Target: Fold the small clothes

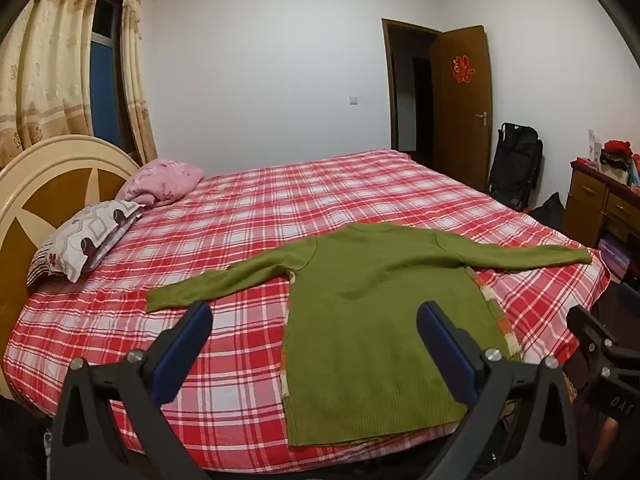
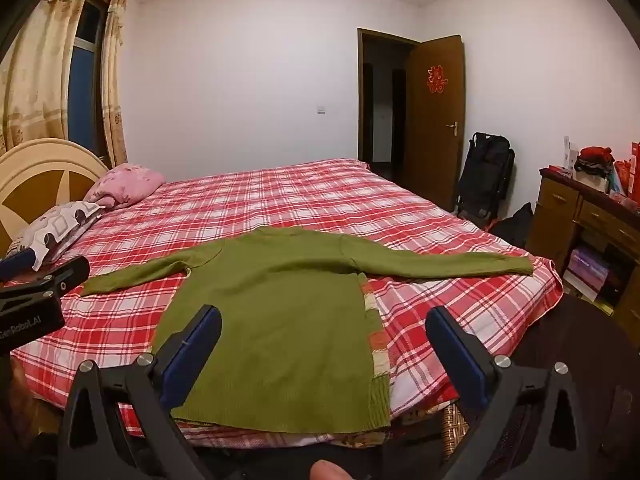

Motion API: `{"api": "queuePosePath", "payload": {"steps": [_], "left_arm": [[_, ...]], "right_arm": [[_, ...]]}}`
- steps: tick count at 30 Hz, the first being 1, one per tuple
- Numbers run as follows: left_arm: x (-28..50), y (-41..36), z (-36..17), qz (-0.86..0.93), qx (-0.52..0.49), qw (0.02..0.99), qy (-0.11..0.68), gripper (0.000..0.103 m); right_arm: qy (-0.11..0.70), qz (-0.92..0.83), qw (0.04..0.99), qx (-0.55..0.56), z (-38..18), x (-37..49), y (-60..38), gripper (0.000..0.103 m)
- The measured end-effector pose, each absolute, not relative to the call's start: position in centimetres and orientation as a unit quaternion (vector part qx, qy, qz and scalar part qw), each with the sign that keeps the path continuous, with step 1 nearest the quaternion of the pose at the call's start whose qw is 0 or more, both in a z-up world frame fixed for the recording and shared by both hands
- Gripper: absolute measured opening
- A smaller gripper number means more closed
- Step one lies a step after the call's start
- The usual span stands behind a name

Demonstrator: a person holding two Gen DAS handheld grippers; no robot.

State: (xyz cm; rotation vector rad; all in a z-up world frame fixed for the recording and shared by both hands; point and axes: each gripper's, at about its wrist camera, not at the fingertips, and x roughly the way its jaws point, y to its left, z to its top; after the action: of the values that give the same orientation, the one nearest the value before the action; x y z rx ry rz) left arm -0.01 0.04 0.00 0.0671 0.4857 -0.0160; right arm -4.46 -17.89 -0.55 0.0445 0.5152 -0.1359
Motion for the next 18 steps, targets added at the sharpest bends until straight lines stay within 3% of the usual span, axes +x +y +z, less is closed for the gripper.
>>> {"api": "queuePosePath", "payload": {"steps": [18], "left_arm": [[0.6,1.1,-1.0,0.000,0.028,0.965,0.259,0.103]], "right_arm": [[0.262,-0.063,0.962,0.035,-1.1,-4.3,-17.9,0.102]]}}
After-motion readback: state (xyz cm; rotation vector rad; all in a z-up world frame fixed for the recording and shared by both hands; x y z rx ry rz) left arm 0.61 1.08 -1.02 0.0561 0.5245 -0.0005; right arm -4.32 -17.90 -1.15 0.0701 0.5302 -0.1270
